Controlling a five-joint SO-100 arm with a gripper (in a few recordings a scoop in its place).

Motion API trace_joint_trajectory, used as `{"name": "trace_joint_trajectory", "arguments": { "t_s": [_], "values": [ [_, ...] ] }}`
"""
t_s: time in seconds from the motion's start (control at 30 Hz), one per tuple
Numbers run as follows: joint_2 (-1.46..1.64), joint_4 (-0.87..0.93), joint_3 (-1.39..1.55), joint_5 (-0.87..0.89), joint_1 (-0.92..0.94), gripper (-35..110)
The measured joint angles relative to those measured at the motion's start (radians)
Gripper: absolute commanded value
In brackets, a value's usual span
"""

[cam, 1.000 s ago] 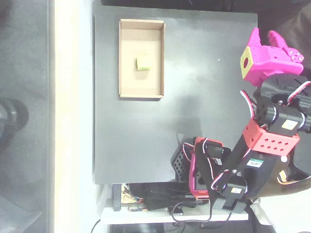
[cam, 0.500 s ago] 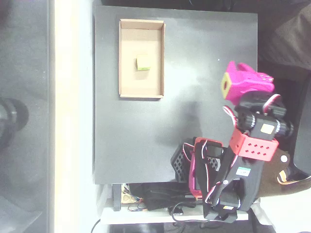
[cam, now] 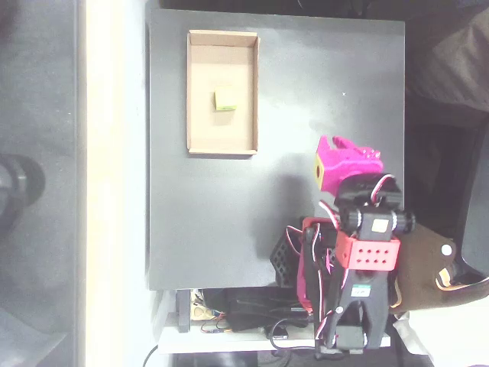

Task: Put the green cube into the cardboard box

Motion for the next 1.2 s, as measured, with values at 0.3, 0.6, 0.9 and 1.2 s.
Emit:
{"name": "trace_joint_trajectory", "arguments": {
  "t_s": [0.3, 0.6, 0.9, 1.2],
  "values": [
    [0.293, -0.002, 0.287, 0.0, 0.0, 6],
    [0.433, -0.002, 0.483, 0.0, -0.002, 6],
    [0.483, 0.003, 0.577, 0.0, -0.003, 6],
    [0.492, 0.003, 0.597, 0.0, -0.005, 6]
  ]
}}
